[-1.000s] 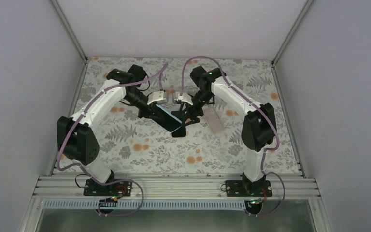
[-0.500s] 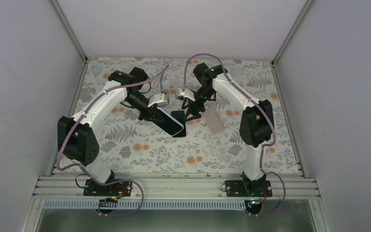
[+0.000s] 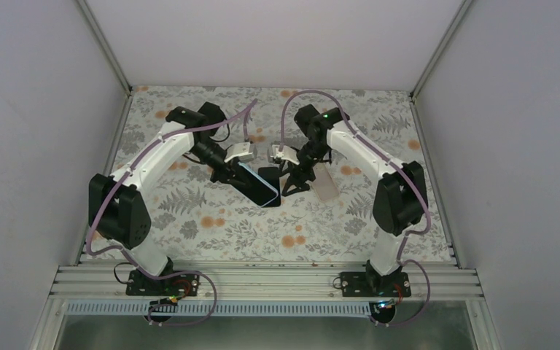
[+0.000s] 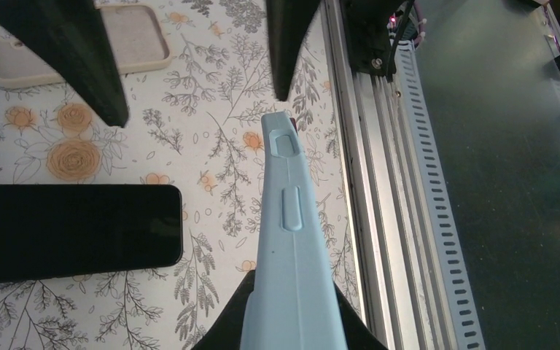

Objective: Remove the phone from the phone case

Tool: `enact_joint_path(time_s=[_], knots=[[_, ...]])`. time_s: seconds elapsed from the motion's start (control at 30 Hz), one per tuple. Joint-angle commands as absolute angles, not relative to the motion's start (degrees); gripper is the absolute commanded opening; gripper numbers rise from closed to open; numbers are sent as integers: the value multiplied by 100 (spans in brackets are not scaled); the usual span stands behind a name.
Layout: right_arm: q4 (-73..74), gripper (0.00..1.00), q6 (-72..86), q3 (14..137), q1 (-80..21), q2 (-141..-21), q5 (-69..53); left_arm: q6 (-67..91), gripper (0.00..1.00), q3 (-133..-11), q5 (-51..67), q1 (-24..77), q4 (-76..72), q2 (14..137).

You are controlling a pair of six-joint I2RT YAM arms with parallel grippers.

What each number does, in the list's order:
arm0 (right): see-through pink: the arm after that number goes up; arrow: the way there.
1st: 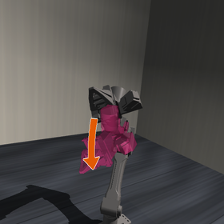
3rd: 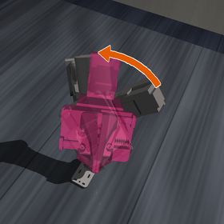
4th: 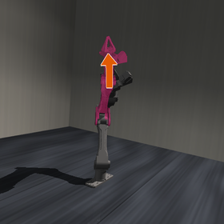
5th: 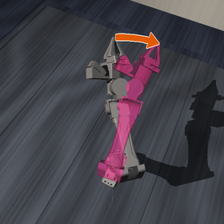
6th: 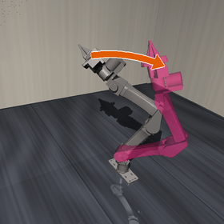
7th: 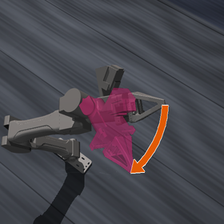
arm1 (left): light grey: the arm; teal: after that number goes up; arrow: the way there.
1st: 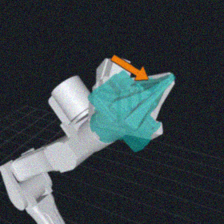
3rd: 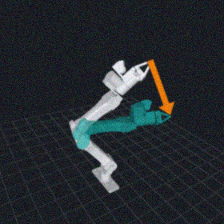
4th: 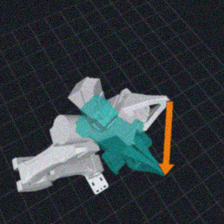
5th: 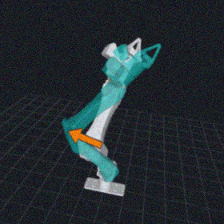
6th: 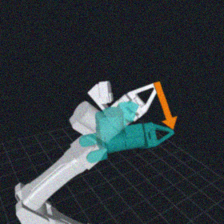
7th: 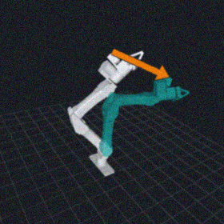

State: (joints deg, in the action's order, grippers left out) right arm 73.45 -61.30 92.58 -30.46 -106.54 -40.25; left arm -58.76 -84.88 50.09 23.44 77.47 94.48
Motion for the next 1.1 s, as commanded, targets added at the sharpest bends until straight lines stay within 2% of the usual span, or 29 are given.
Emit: enact_joint_path(time_s=[0.0,0.67,1.07], knots=[[7374,83,-6152,9145,-3228,-10370,-4218,-5985,2,-8727,5325,2355,7778,9499],[7313,81,-6049,9876,-3157,-11113,-4104,-6005,2,-8681,5433,2363,7778,9376],[5872,79,-4699,9994,-3143,-10993,-3579,-6119,2,-8686,6092,2481,7787,9371]])
